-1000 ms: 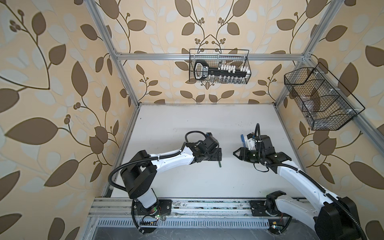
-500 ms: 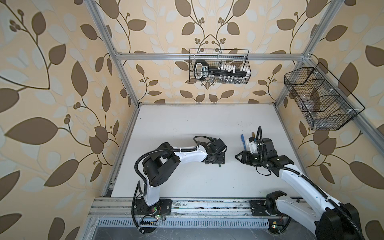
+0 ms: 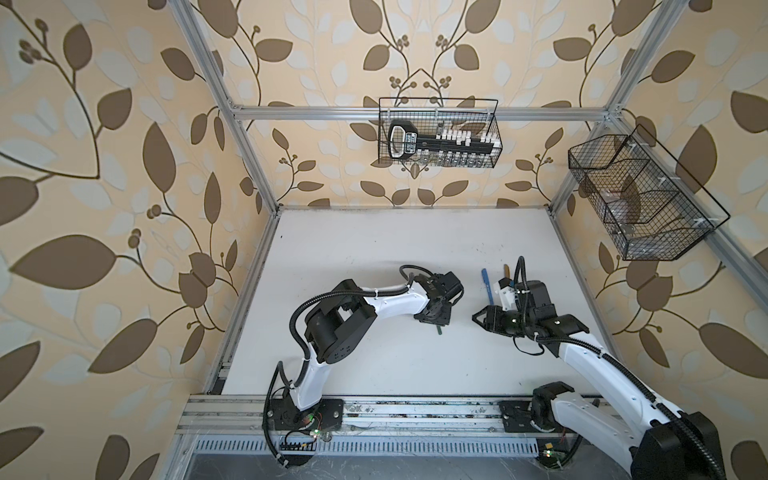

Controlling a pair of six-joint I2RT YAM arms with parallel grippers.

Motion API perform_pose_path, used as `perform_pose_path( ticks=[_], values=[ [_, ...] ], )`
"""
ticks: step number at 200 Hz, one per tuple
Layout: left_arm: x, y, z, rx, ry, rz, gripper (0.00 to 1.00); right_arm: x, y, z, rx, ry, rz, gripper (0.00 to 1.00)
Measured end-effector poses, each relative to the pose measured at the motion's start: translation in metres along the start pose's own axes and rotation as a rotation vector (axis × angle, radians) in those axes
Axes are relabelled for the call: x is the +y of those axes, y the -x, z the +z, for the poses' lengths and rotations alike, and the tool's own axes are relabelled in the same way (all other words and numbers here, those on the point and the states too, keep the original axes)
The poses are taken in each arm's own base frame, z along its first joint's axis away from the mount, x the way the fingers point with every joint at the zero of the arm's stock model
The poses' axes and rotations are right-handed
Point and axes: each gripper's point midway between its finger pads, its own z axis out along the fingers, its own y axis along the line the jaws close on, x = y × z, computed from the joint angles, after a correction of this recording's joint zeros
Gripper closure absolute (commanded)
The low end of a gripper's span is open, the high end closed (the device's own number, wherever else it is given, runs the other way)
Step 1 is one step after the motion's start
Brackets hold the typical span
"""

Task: Insert the pens into the pen caps
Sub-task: 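Grasp the green pen with the left gripper while the right gripper draws back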

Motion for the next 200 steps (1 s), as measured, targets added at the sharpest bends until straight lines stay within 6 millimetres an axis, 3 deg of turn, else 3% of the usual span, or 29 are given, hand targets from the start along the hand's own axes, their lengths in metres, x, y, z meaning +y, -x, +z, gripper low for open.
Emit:
perform_pose_path(
  ticks=[73,128,150,200],
  values=[
    [0.002,-0.006,0.000,0.019,0.012,0.181,0.75,-0.001,-0.002,0.001,0.001,0.005,0.002,0.56],
    [-0.003,-0.036,-0.011,0.044,-0.045,0.332,0.54,0.000,0.000,0.001,-0.009,0.011,0.004,0.56],
    [-0.003,-0.039,-0.018,0.032,-0.050,0.336,0.47,0.001,0.001,0.000,-0.015,0.013,0.005,0.55],
    [-0.005,-0.029,-0.015,-0.001,-0.045,0.242,0.46,0.005,0.003,-0.003,-0.027,0.028,0.005,0.55]
  ],
)
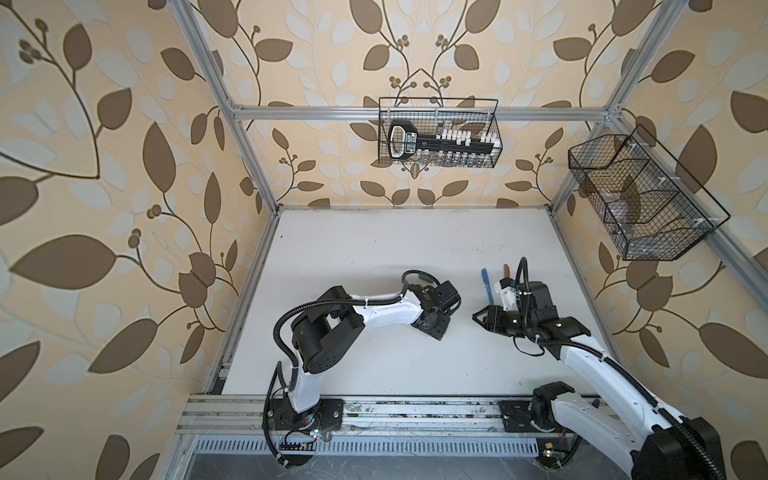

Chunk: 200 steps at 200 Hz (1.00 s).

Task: Insert the pens into the pen caps
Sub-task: 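Grasp the green pen with the left gripper while the right gripper draws back, then lift the green pen nib-up with the left gripper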

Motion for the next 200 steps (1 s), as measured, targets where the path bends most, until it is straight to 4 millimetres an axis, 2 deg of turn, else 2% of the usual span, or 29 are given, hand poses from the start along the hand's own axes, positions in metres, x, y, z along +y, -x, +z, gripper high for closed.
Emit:
perform_pose_path(
  ticks=[26,65,101,134,176,200],
  values=[
    [-0.002,0.003,0.009,-0.008,-0.006,-0.029,0.46,0.000,0.000,-0.001,-0.002,0.001,-0.001,0.55],
    [-0.004,0.011,0.010,-0.033,-0.022,-0.033,0.50,0.004,0.002,-0.006,-0.023,0.012,-0.011,0.56],
    [-0.007,0.018,0.014,-0.033,-0.018,0.029,0.71,0.005,0.002,-0.010,-0.034,0.017,-0.013,0.60],
    [-0.005,0.016,0.012,-0.011,-0.003,0.103,0.79,0.004,0.000,-0.011,-0.029,0.012,-0.009,0.62],
    [0.003,0.006,0.011,0.026,0.032,0.162,0.83,0.004,0.000,-0.012,-0.031,0.012,-0.008,0.64],
    [0.009,-0.004,0.004,0.044,0.041,0.188,0.80,0.004,0.001,-0.012,-0.032,0.013,-0.005,0.63]
  ],
)
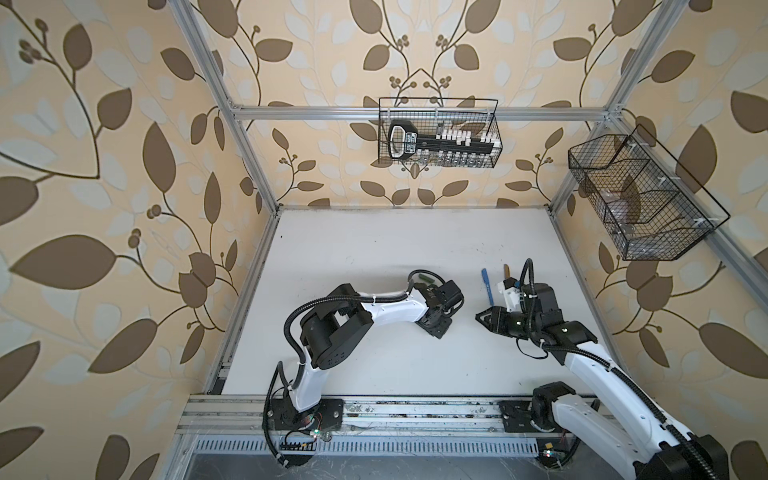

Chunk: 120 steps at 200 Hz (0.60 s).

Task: Insert the pens into the pen caps
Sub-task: 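Lift the green pen nib-up with the left gripper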

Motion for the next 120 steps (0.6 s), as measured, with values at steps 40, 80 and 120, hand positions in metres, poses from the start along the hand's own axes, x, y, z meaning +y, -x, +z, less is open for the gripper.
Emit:
perform_pose_path(
  ticks=[40,80,120],
  values=[
    [0.003,-0.006,-0.014,-0.018,-0.002,0.017,0.57,0.000,0.000,0.002,0.004,0.002,0.010,0.63],
    [0.005,0.000,-0.015,-0.028,0.000,-0.030,0.55,0.001,0.001,0.002,0.000,0.009,0.018,0.63],
    [0.002,0.019,-0.012,-0.056,-0.010,-0.114,0.63,0.002,0.001,0.002,0.001,0.012,0.020,0.60]
  ],
)
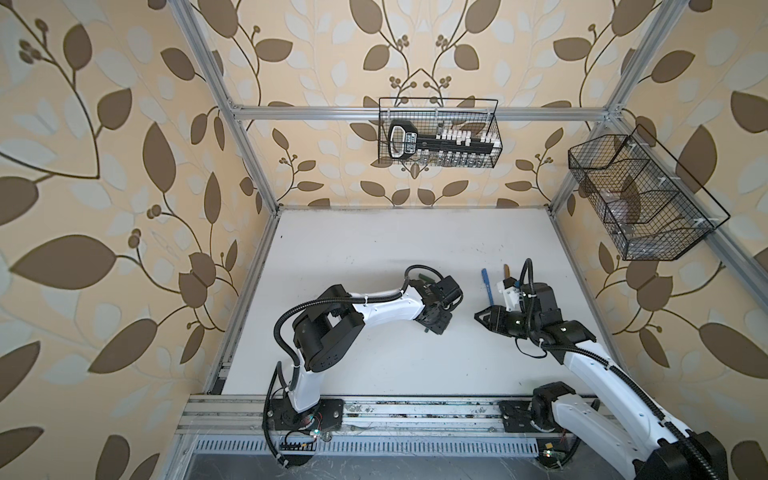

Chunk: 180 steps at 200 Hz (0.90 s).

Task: Insert the pens into the pen caps
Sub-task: 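Lift the green pen nib-up with the left gripper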

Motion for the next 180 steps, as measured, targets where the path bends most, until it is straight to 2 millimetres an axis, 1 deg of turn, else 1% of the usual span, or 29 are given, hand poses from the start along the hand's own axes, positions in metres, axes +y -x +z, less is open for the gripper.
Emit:
perform_pose_path(
  ticks=[24,58,87,136,166,180],
  values=[
    [0.004,-0.003,0.006,0.019,0.008,-0.040,0.64,0.000,0.000,0.000,0.002,0.003,0.000,0.60],
    [0.005,-0.006,0.008,0.024,0.010,-0.079,0.64,0.001,0.000,0.000,-0.001,0.005,-0.001,0.59],
    [0.009,-0.016,0.013,0.048,0.022,-0.100,0.67,0.002,0.001,0.000,-0.005,0.008,-0.003,0.57],
    [0.007,-0.014,0.015,0.040,0.013,-0.112,0.75,0.001,0.001,0.000,-0.005,0.006,-0.001,0.54],
    [0.007,-0.013,0.016,0.030,0.011,-0.112,0.83,0.000,0.002,0.000,-0.008,0.000,0.000,0.53],
    [0.007,-0.013,0.016,0.026,0.010,-0.112,0.86,-0.001,0.002,0.000,-0.012,-0.009,0.001,0.53]
  ],
)
